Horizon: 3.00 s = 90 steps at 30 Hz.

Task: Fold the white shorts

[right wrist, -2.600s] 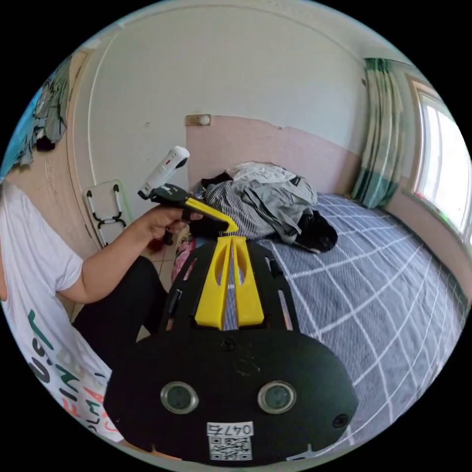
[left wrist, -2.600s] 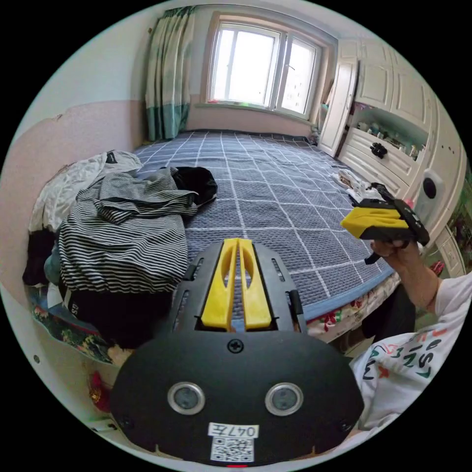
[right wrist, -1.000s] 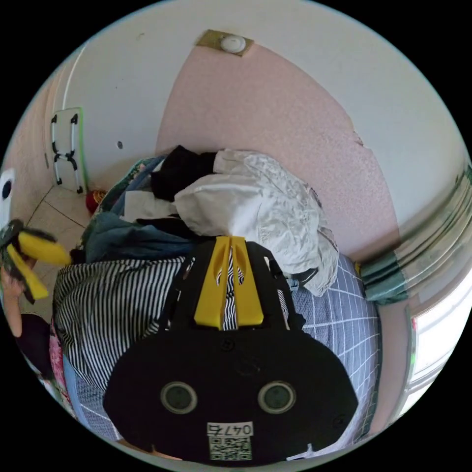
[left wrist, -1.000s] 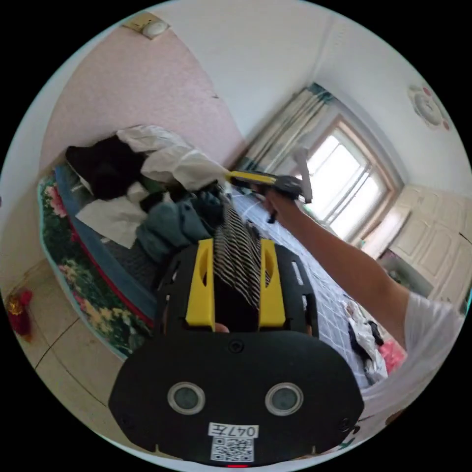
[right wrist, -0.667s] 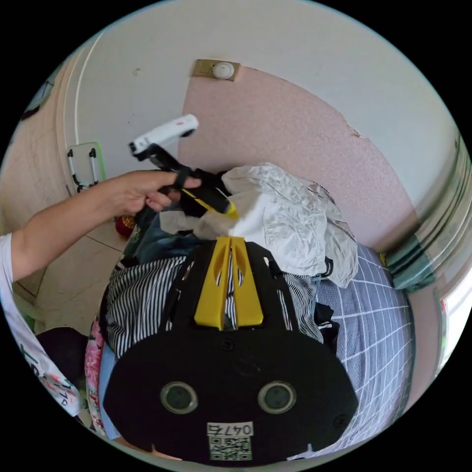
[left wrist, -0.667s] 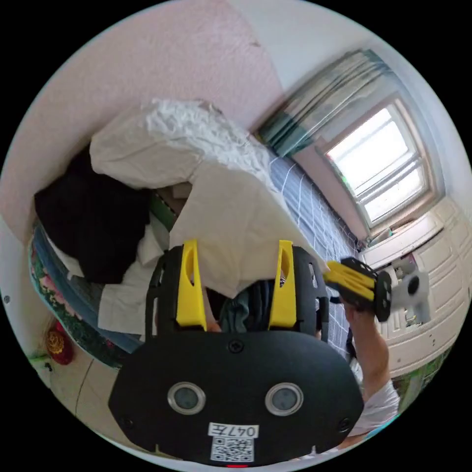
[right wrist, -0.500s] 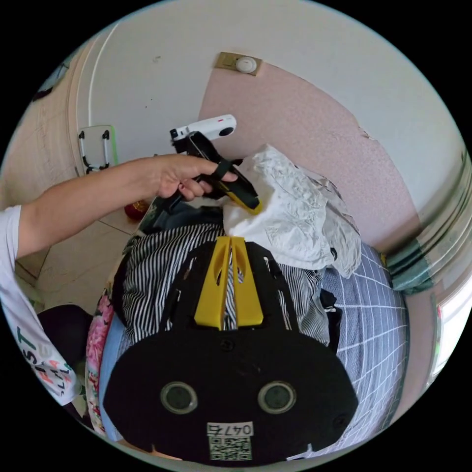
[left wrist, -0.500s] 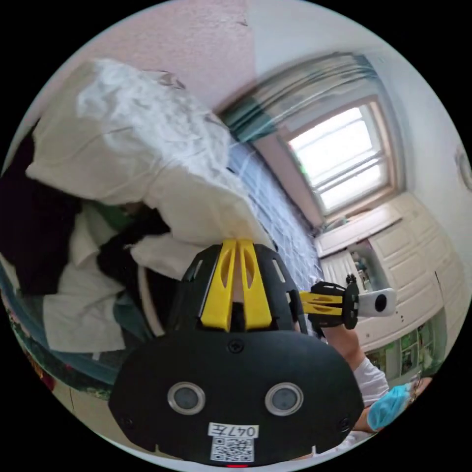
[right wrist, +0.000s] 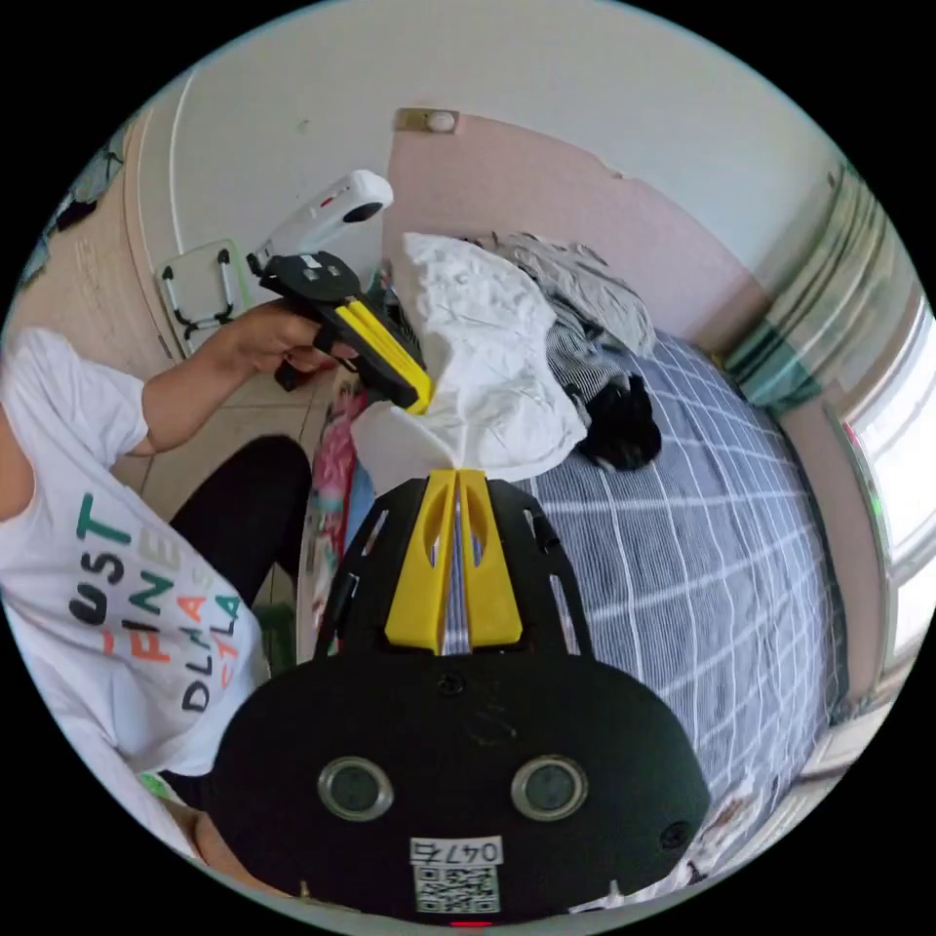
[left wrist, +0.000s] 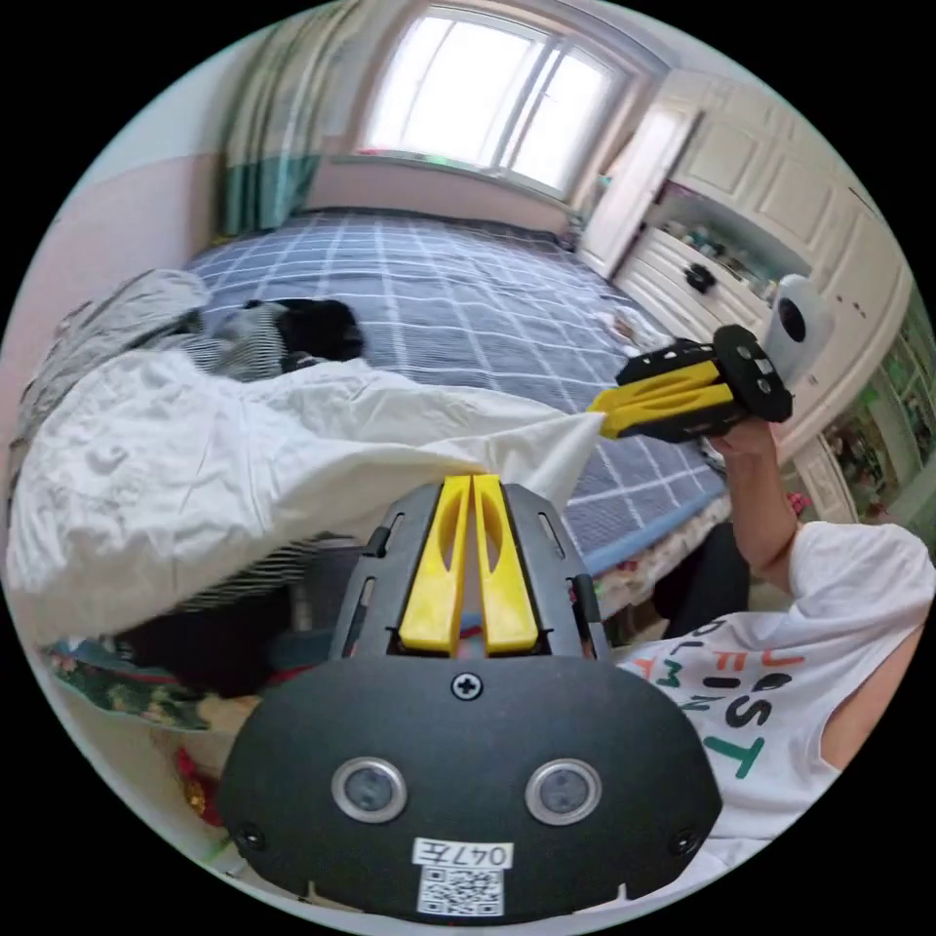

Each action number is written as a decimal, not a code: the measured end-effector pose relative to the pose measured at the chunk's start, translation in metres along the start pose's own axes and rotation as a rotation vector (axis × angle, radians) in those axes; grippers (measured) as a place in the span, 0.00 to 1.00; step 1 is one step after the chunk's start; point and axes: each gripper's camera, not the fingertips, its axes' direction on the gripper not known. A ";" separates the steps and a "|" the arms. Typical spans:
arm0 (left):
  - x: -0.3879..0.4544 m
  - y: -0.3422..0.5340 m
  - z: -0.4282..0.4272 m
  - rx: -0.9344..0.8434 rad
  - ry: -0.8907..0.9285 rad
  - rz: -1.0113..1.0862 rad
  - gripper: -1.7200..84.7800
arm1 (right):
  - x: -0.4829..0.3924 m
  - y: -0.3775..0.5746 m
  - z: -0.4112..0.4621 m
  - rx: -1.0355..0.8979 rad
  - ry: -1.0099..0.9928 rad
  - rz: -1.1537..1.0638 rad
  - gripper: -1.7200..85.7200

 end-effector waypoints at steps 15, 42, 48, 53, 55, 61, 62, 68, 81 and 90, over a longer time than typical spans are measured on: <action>0.246 0.023 0.185 -0.312 0.592 0.038 0.07 | -0.037 0.350 -0.119 -0.343 -0.042 0.476 0.04; 0.211 -0.052 0.183 -0.304 -0.045 -0.017 0.18 | 0.066 0.389 -0.081 -0.103 -0.105 0.607 0.11; 0.229 -0.053 0.214 -0.417 0.015 -0.011 0.08 | 0.028 0.389 -0.113 -0.111 0.012 0.504 0.03; 0.292 -0.050 0.163 -0.255 0.187 0.081 0.06 | -0.007 0.393 -0.184 -0.023 0.142 0.442 0.03; 0.325 -0.050 0.130 -0.172 0.233 0.163 0.06 | -0.029 0.398 -0.234 0.000 0.226 0.420 0.03; 0.437 -0.042 0.035 0.077 0.287 0.450 0.07 | -0.088 0.421 -0.379 0.098 0.525 0.400 0.03; 0.455 -0.043 0.024 0.111 0.324 0.496 0.07 | -0.094 0.423 -0.393 0.108 0.558 0.396 0.03; 0.528 -0.047 0.014 0.279 0.310 0.582 0.08 | -0.093 0.406 -0.475 0.009 0.856 0.337 0.03; 0.404 -0.010 0.195 -0.099 -0.138 -0.021 0.11 | 0.039 0.369 -0.195 -0.122 0.269 0.228 0.04; 0.320 0.041 0.188 -0.096 -0.038 -0.237 0.21 | 0.041 0.403 -0.135 0.168 0.106 0.359 0.07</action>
